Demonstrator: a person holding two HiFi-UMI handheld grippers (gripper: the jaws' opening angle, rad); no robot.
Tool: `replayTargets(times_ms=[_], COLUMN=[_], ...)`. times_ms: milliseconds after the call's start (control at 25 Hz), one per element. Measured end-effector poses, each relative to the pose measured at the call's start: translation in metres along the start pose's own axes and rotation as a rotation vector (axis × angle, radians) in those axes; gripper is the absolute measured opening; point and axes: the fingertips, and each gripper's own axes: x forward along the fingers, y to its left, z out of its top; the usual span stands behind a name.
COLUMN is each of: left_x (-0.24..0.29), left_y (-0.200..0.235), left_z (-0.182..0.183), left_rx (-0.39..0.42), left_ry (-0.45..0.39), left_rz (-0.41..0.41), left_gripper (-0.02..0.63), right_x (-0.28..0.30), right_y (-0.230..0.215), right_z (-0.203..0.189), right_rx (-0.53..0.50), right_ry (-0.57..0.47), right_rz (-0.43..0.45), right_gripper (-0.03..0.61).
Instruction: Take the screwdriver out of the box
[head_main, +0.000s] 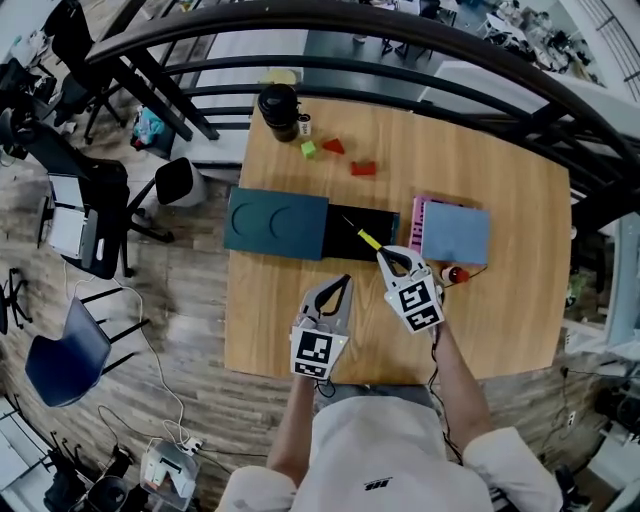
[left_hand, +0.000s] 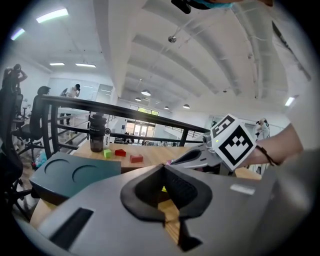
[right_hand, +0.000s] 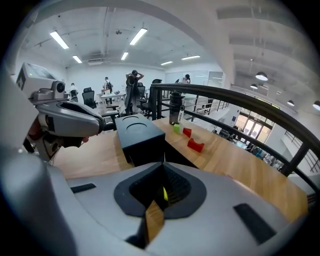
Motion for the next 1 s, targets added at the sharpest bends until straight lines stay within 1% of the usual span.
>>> replayTargets(times_ms=[160,320,480,680,1000], left_x=[0.018,0.031,0.042,0.048,0.048], left_y=[0.009,0.013,0.015,0.018,0.025], left_z=[-0.006,-0.009,-0.012,-0.015,-0.020], left_rx=[-0.006,-0.017,-0.017,-0.037,-0.056], left_ry=[0.019,0.037,0.052,0.058,0.063], left_rz=[-0.001,-0.011,-0.022,-0.028,-0.025], left_gripper=[0.011,0.011,0.011,0.011,0.011], right_x=[0.020,0.032,0.046,0.060,0.079], right_y=[-0.007,-0.013,-0.013,-0.010,-0.006], right_z=[-0.007,-0.016,-0.021,-0.035,-0.047], right_rx=[-0.011,-0.040,-0.065,-0.085,-0.090], right_ry=[0.046,0.113,0.168,0.262,0.367], right_rz=[0.020,0.030,0.060,0.093,0.131], right_gripper=[-0.002,0.008,0.032,0.060,0.103])
